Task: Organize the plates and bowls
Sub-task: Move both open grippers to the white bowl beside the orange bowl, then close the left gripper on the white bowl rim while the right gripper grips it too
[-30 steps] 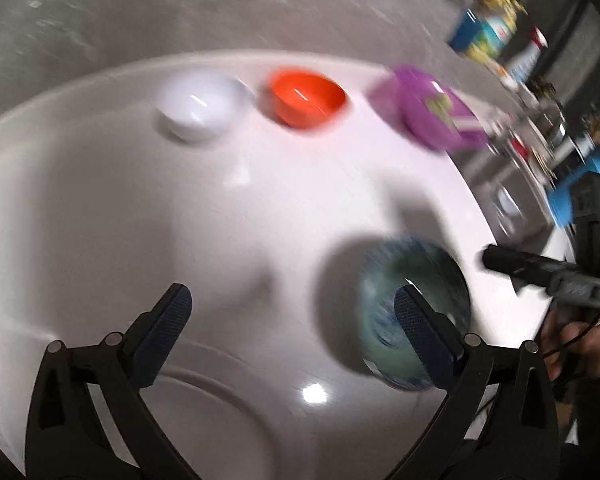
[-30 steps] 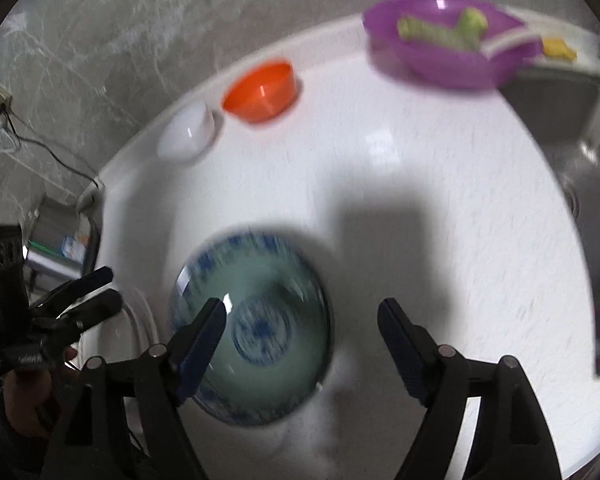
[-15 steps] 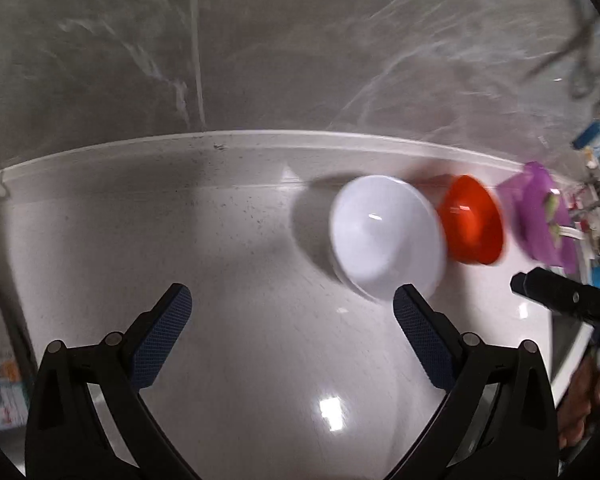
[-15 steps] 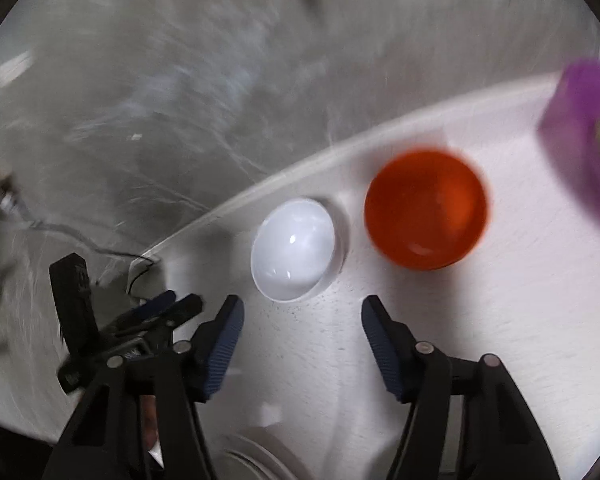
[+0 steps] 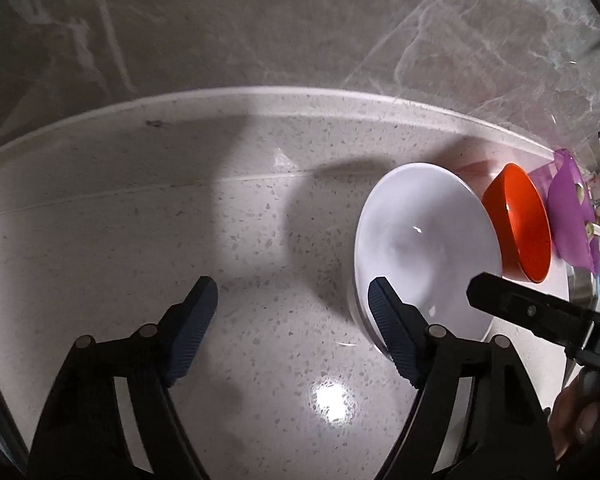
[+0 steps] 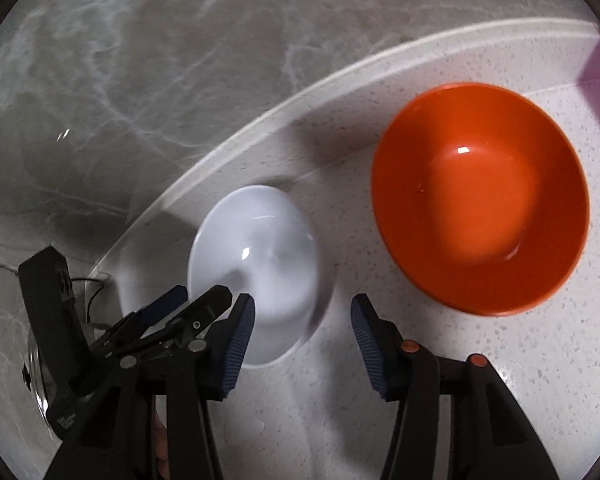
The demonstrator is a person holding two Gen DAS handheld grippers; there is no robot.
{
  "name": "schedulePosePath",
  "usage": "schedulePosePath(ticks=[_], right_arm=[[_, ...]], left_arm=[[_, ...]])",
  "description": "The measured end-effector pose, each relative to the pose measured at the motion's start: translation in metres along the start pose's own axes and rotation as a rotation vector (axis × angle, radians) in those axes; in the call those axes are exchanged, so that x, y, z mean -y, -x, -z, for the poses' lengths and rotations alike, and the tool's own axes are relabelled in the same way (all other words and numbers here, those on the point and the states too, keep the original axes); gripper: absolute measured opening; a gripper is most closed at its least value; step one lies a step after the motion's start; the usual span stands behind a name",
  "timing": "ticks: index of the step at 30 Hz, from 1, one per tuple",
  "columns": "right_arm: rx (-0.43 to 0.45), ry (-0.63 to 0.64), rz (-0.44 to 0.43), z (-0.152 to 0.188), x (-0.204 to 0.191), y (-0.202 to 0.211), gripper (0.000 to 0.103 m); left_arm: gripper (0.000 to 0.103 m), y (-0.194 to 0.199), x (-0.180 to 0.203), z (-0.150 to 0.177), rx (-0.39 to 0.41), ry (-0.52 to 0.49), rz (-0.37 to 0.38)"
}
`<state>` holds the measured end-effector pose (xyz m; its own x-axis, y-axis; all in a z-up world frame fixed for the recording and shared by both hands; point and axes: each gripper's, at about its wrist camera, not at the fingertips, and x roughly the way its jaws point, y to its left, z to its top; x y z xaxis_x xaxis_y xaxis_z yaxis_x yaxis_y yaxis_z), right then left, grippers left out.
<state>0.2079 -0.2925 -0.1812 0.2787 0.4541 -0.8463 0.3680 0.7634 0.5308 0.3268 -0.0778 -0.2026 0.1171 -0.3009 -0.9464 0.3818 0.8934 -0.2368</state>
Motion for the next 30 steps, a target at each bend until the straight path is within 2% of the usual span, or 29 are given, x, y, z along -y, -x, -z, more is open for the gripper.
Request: schedulePosePath(ticks=[3,6,8,9,12,14,16,26,30], right_arm=[[-0.001,-0.004,0.011,-0.001,0.001,-0.006,0.053],[-0.021,0.012,0.016,-0.002,-0.003,-0.016,0.04],[-0.025,0.02,0.02,-0.002,-0.003,-0.02,0.024],[-0.028,0.017,0.02,-0.003,-0.004,-0.022,0.02],[-0.02,0.036,0.014,-0.004,-0.006,-0.025,0.019],[-0.018,0.046,0.012,-0.003,-0.007,-0.024,0.019],[-0.016,0.056,0.011,-0.003,-0.008,-0.024,0.018],[-0.019,0.08,0.007,0.001,-0.023,-0.026,0.018],[-0.01,0.103,0.004,0.004,-0.03,-0.016,0.018]], left_arm=[[0.065,-0.009,0.002,-0.002,-0.014,-0.006,0.018],[0.051,-0.014,0.005,-0.007,-0.015,-0.023,0.032],[0.034,-0.015,0.004,-0.009,-0.019,-0.022,0.047],[0.031,-0.016,0.004,-0.011,-0.022,-0.021,0.054],[0.024,-0.017,0.009,-0.011,-0.025,-0.029,0.067],[0.014,-0.02,0.02,-0.012,-0.019,-0.041,0.068],[0.011,-0.02,0.033,-0.008,-0.01,-0.051,0.063],[0.011,-0.022,0.045,0.007,-0.015,-0.025,0.075],[0.011,-0.008,0.053,0.019,-0.004,-0.023,0.07]])
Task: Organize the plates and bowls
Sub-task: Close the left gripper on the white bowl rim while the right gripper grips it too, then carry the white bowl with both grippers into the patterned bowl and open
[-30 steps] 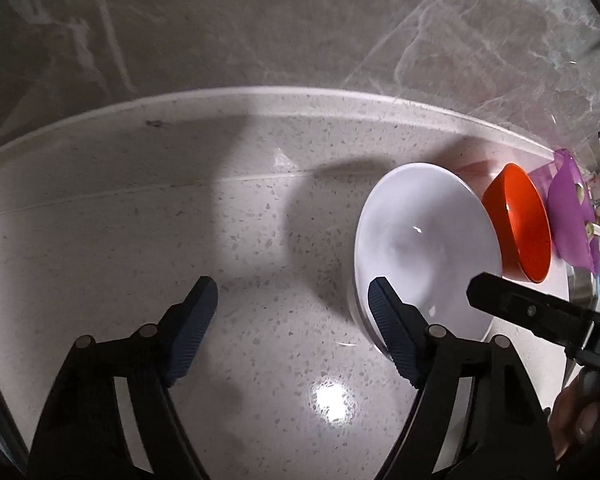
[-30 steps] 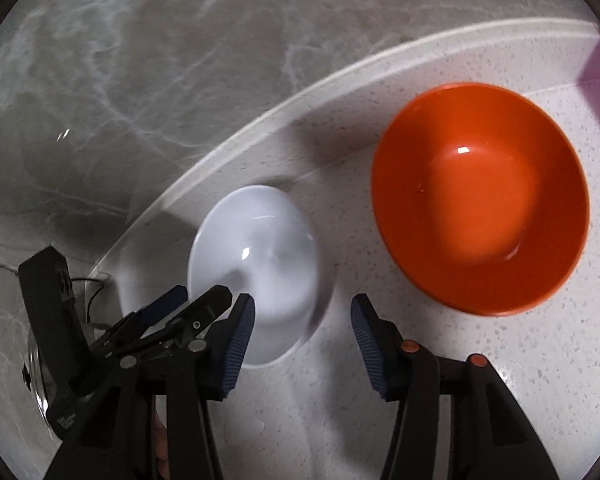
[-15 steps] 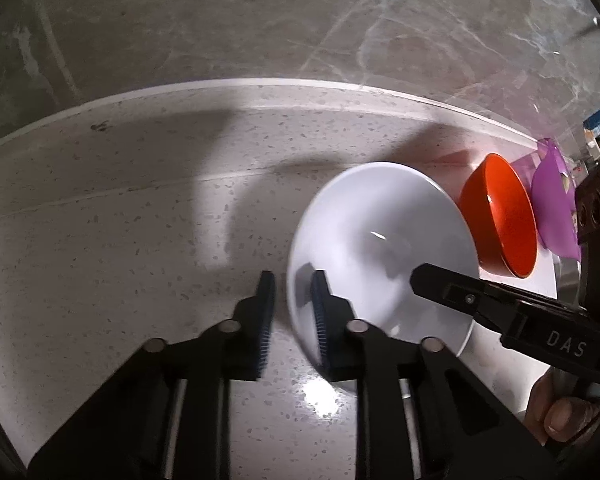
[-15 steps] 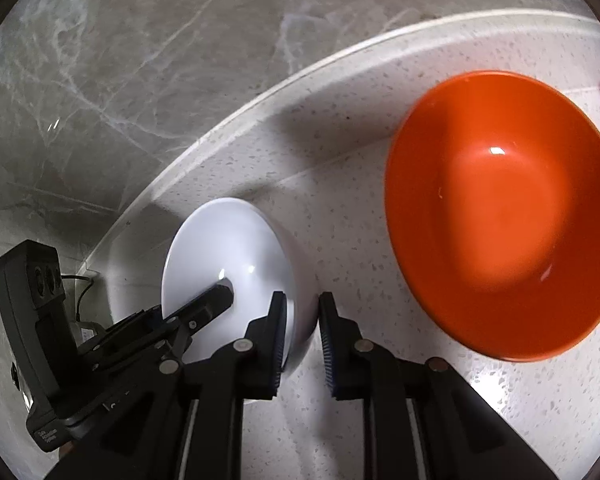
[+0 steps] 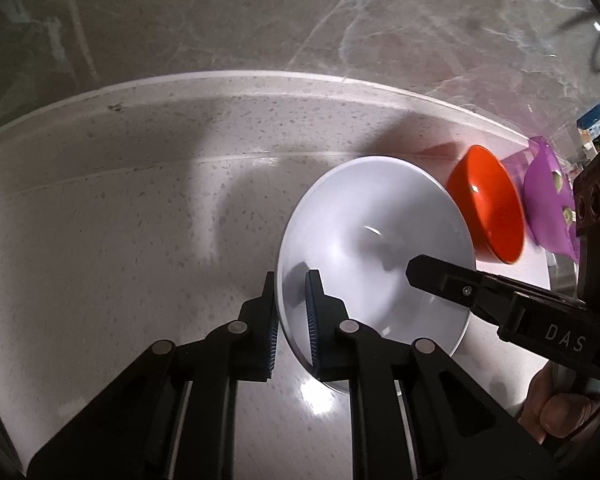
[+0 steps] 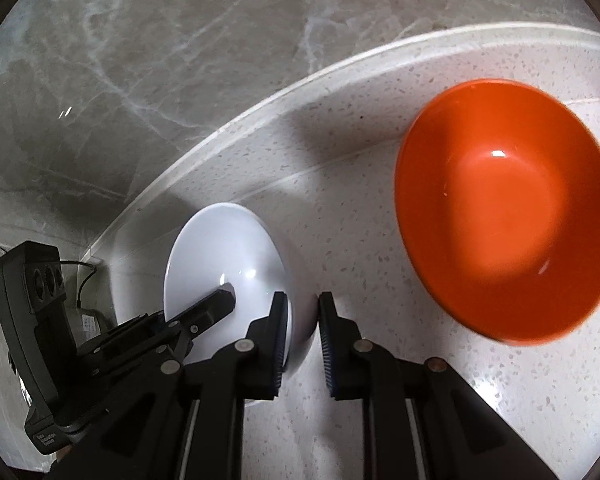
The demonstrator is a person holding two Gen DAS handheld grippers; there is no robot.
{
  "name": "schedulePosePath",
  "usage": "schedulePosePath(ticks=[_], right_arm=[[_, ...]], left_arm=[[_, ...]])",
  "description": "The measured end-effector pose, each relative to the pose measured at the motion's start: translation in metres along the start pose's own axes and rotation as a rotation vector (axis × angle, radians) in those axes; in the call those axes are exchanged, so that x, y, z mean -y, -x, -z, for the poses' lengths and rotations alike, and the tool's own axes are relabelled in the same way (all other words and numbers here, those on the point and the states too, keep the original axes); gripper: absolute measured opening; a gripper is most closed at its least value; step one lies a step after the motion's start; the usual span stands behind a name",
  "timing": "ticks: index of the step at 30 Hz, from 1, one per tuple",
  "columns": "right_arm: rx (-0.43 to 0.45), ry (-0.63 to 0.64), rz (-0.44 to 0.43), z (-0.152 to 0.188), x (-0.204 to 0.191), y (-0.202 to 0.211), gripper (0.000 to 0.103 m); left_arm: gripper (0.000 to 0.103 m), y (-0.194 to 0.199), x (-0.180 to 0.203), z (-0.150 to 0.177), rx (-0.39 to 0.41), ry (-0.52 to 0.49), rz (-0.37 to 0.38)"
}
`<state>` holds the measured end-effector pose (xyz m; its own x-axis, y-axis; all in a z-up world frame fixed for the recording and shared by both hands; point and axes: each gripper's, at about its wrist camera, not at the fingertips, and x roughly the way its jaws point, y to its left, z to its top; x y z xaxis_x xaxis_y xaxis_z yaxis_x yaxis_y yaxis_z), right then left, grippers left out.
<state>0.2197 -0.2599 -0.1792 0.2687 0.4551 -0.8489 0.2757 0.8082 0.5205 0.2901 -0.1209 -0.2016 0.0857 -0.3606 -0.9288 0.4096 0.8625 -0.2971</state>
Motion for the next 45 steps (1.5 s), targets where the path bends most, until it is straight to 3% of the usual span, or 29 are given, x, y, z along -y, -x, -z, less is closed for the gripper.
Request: schedulePosePath(ticks=[6,15,25,34,45], right_arm=[[0.036,0.03,-0.018,0.014,-0.009,0.034,0.018],[0.089,0.06,-0.028,0.058,-0.002,0.097,0.017],[0.131,0.034,-0.031,0.112,0.025,0.153,0.017],[0.13,-0.021,-0.007,0.159,0.066,0.18,0.017],[0.09,-0.086,0.004,0.199,0.106,0.187,0.017]], left_arm=[[0.011,0.034,0.027,0.024,0.03,-0.016,0.003],[0.012,0.085,0.097,0.071,0.081,-0.084,0.007],[0.012,0.133,0.152,0.146,0.085,-0.152,0.034],[0.013,0.13,0.198,0.205,0.033,-0.217,0.064],[0.013,0.1,0.233,0.243,-0.037,-0.271,0.072]])
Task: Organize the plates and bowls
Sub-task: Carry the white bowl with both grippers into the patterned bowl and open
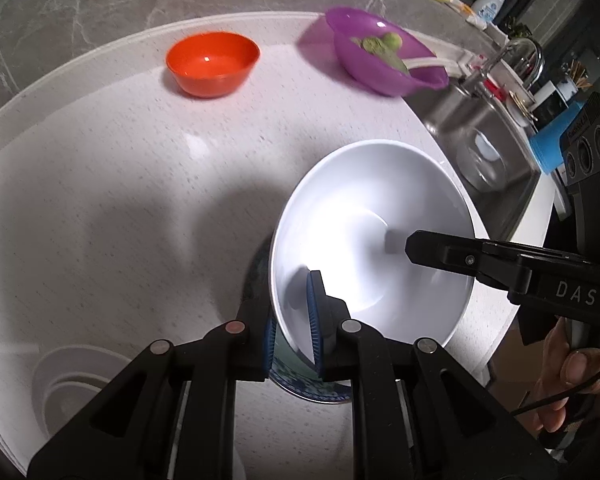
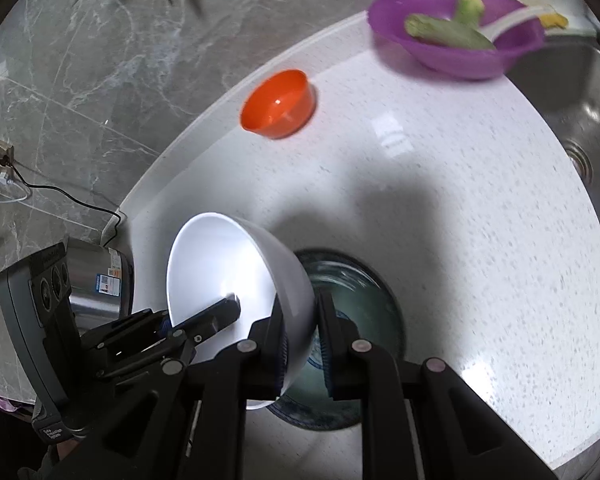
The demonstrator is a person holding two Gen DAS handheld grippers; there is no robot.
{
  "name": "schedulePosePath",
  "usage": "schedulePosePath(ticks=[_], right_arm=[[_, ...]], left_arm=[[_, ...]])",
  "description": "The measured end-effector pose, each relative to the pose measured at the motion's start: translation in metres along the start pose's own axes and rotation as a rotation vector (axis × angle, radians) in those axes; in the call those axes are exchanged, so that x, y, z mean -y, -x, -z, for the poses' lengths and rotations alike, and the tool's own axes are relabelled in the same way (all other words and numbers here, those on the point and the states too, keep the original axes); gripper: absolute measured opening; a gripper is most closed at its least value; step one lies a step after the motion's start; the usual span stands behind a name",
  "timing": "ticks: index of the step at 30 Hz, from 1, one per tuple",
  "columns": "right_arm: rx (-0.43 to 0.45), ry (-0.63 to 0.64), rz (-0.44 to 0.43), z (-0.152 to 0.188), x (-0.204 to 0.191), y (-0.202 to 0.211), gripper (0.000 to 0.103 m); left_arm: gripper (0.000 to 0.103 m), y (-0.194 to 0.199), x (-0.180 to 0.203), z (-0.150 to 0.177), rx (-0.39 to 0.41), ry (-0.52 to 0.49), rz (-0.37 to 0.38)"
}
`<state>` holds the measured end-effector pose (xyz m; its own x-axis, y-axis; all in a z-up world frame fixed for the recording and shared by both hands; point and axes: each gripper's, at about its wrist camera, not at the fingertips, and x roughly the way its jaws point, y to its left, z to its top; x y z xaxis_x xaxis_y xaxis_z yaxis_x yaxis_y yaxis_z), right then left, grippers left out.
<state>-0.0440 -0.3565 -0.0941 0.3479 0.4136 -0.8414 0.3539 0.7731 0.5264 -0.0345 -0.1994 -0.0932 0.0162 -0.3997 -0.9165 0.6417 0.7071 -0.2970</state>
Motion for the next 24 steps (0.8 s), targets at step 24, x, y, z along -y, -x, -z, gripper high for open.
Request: schedulePosePath(ticks=[24], right_arm=[[-0.073,0.026,0.048,0.019,0.033,-0.03,0.012]], left_arm=[[0.013,-0.055,0.004,0.037,-0.092,-0.025,-0.106]])
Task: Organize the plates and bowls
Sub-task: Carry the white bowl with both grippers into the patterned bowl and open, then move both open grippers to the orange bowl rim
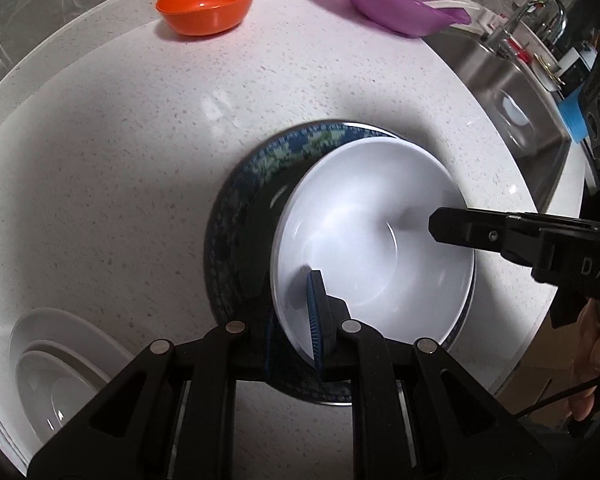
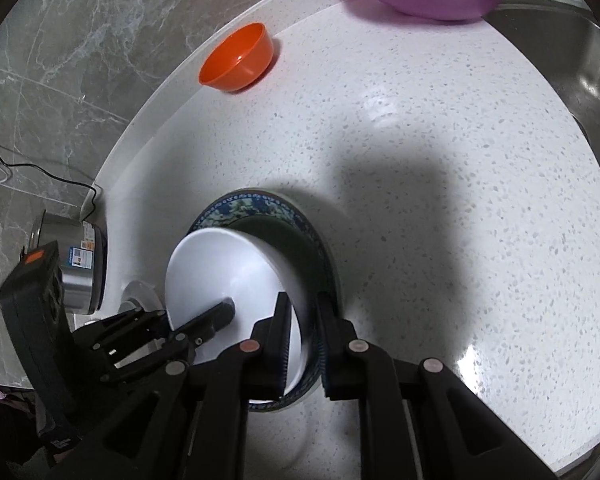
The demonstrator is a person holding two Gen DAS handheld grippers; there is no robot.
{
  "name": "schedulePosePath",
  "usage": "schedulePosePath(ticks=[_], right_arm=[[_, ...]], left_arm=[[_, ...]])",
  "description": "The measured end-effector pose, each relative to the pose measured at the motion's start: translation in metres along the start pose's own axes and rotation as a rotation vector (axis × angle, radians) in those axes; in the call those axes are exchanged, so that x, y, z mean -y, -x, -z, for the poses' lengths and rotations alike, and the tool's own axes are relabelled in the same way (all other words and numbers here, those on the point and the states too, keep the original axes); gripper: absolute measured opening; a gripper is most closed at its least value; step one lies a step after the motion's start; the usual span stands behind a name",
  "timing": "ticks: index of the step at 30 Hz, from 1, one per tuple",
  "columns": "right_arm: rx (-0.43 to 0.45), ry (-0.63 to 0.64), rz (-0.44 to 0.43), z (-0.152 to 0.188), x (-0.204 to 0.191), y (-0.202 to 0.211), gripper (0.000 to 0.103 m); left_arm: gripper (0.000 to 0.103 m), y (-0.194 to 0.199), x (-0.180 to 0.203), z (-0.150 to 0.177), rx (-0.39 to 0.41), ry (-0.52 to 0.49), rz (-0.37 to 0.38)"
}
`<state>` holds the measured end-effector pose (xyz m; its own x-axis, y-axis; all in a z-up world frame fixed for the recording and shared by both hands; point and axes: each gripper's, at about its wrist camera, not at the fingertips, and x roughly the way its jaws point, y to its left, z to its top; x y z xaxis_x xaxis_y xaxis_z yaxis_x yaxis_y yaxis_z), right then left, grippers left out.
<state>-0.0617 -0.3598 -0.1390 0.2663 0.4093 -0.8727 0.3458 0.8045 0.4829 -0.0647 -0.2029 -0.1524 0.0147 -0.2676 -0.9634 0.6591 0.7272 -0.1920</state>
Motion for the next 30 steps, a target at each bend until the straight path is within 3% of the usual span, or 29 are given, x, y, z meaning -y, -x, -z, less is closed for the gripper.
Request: schedulePosePath(ticks=[12,15,17,19,24,27,29,30], right_arm=[[-0.012,0.157,0.134,-0.009,-0.021,-0.008,0.008],[-0.018,0.173,0.15,-0.01,-0.022,-0.01,0.008],[-0.021,0.174,0.152,-0.01,-0.022,-0.01,0.008],[-0.023,0.175,0.156,-0.01,-0.023,-0.01,0.008],[-0.025,0.163,0.149,-0.01,-0.024,-0.01,0.01],[-0.023,0.146,0.119,-0.014,-0.023,-0.009,0.017],[-0.006,0.115,0.082,-0.015,-0.021,-0.001,0.028],[0.002,0.105,0.07,-0.015,-0.021,0.003,0.032]], left_arm=[[0.021,0.002,0.0,-0.005,0.013,0.019,0.015],[0.037,0.006,0.002,-0.005,0.029,0.015,0.041],[0.065,0.011,0.007,-0.007,0.045,-0.003,0.057],[0.077,0.017,0.009,-0.009,0.059,-0.011,0.071],[0.08,0.027,0.003,-0.012,0.07,0.015,0.102],[0.085,0.037,-0.003,-0.012,0.081,0.035,0.119],[0.096,0.047,-0.012,-0.013,0.088,0.05,0.132],[0.097,0.051,-0.017,-0.014,0.091,0.057,0.137]])
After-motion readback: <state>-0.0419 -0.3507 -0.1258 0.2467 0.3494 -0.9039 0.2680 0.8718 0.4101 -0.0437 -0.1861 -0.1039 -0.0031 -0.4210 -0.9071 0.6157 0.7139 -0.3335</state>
